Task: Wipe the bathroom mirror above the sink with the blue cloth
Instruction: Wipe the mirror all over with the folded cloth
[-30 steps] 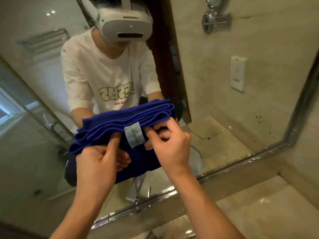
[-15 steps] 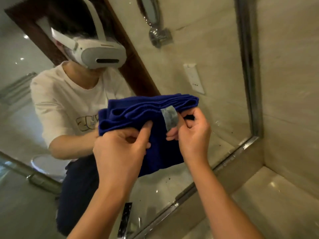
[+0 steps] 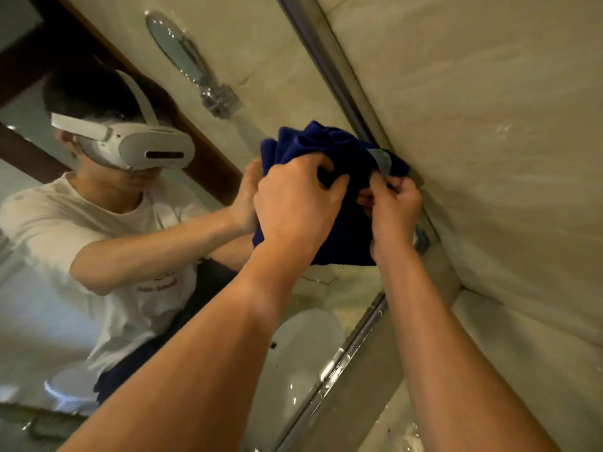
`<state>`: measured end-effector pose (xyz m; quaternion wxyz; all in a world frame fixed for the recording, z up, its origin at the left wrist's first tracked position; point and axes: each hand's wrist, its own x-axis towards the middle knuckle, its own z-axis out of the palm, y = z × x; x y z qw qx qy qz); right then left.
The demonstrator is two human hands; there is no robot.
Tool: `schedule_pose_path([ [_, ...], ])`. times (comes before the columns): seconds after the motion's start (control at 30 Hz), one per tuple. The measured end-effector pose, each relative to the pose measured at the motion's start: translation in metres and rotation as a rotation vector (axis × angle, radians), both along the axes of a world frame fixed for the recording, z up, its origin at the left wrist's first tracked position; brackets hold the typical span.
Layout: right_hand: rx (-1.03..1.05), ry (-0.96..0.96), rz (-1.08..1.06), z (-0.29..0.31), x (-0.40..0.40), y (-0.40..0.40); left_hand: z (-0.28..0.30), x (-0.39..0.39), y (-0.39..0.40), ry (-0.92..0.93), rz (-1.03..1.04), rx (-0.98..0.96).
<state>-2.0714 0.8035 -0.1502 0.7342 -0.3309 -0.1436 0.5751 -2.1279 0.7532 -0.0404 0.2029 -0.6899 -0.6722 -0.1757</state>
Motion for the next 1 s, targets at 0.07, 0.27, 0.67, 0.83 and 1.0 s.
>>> schedule_pose_path([
  [0.07,-0.024,0.032,-0.025,-0.004,-0.003,0.002,0.0,0.002,0.006,0.031,0.006,-0.029],
  [0.27,-0.053,0.011,-0.069,-0.006,-0.015,-0.003,-0.006,-0.009,-0.003,0.301,-0.054,-0.067],
  [0.67,-0.219,-0.161,-0.06,-0.006,-0.098,-0.095,-0.028,-0.076,-0.073,0.603,-0.123,0.026],
  [0.83,-0.143,-0.418,-0.119,0.003,-0.128,-0.131,-0.023,-0.113,-0.12,0.594,-0.067,0.059],
  [1.0,0.11,-0.442,0.148,0.004,-0.163,-0.208,-0.021,-0.162,-0.188,0.535,0.054,0.186],
])
